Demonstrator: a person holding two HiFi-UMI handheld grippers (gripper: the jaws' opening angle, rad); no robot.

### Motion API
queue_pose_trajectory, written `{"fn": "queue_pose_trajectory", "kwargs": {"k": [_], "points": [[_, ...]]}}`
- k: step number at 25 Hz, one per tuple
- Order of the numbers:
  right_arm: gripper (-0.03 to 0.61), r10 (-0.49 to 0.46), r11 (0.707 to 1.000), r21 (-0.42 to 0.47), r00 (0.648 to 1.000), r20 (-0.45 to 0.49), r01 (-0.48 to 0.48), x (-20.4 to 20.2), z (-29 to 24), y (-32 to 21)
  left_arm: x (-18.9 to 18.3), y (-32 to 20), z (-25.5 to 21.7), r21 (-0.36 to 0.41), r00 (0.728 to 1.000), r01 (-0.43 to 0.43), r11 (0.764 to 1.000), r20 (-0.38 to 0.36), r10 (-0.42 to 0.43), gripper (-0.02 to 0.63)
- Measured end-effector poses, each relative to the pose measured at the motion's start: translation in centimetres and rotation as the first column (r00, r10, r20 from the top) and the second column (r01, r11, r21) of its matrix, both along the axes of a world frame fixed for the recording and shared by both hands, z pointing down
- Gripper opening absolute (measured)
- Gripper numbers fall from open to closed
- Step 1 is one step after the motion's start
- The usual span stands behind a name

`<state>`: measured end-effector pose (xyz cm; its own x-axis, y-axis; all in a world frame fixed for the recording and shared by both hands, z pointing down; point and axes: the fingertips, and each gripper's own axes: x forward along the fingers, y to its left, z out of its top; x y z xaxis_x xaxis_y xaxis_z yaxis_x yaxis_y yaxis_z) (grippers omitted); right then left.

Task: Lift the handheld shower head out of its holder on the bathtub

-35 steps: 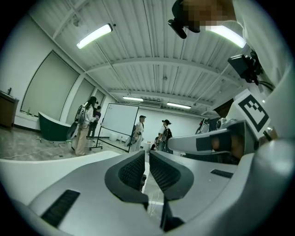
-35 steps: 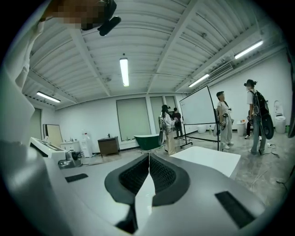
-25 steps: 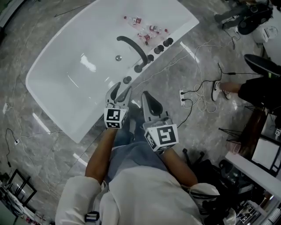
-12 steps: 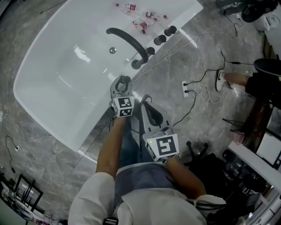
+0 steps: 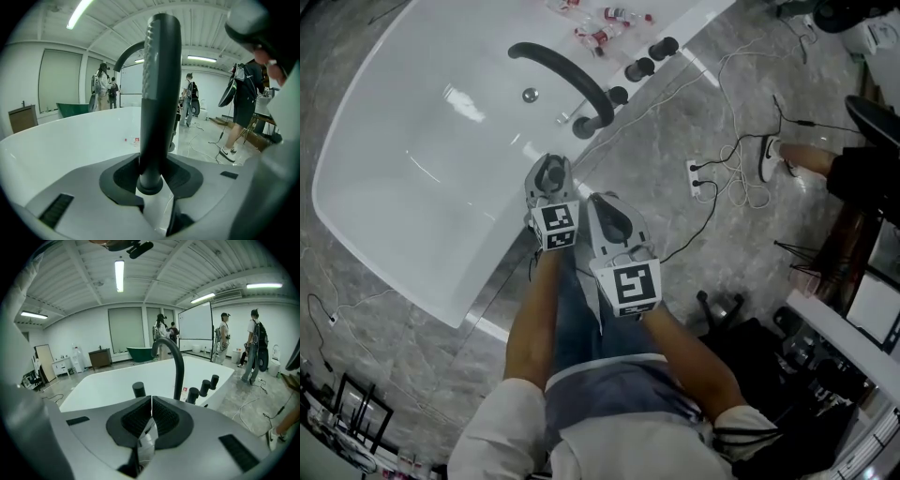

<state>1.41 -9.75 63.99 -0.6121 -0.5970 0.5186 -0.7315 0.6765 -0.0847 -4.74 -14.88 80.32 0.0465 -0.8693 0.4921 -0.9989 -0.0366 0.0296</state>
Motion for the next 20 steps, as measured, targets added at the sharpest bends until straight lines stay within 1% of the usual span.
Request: {"fn": "queue_pose_trajectory", "kwargs": {"k": [2,4,7,11,16,20], "points": [[0.017,-0.003,1.000,-0.026,1.000,-0.005,0.003,0.2,1.7,-0.2,0.0,0.4,-0.4,0.005,1.000,0.015,1.000,-0.007,-0.015,0.147],[0.017,0.000,0.999,-0.036,1.000,-0.004,0.000,0.4,2.3,-0.5,0.1,0.9,-1.6,0.020,1.000,0.024,1.000,-0.012,-0.024,0.147],[0.017,0.016,1.000,-0.015,1.000,0.005,-0.016,0.2,1.5,-1.3,-0.1,1.4,-4.0,0.050,0.999,0.031,0.998,-0.032,-0.030,0.147],[0.017,0.011,1.000,0.017,1.000,-0.001,-0.011,-0.3,0.8,-1.6,-0.5,2.2,-7.8,0.103,0.997,0.054,0.993,-0.060,-0.048,0.147],[0.017,0.019,0.999,0.045,0.999,0.030,-0.020,-0.7,-0.5,-1.7,-0.6,1.8,-12.0,0.194,0.998,0.040,0.980,-0.060,-0.029,0.147],[0.017,0.018,0.998,0.065,0.999,0.040,-0.021,-0.8,-1.5,-1.1,-0.9,1.6,-14.3,0.234,0.998,0.036,0.972,-0.067,-0.021,0.147]]}}
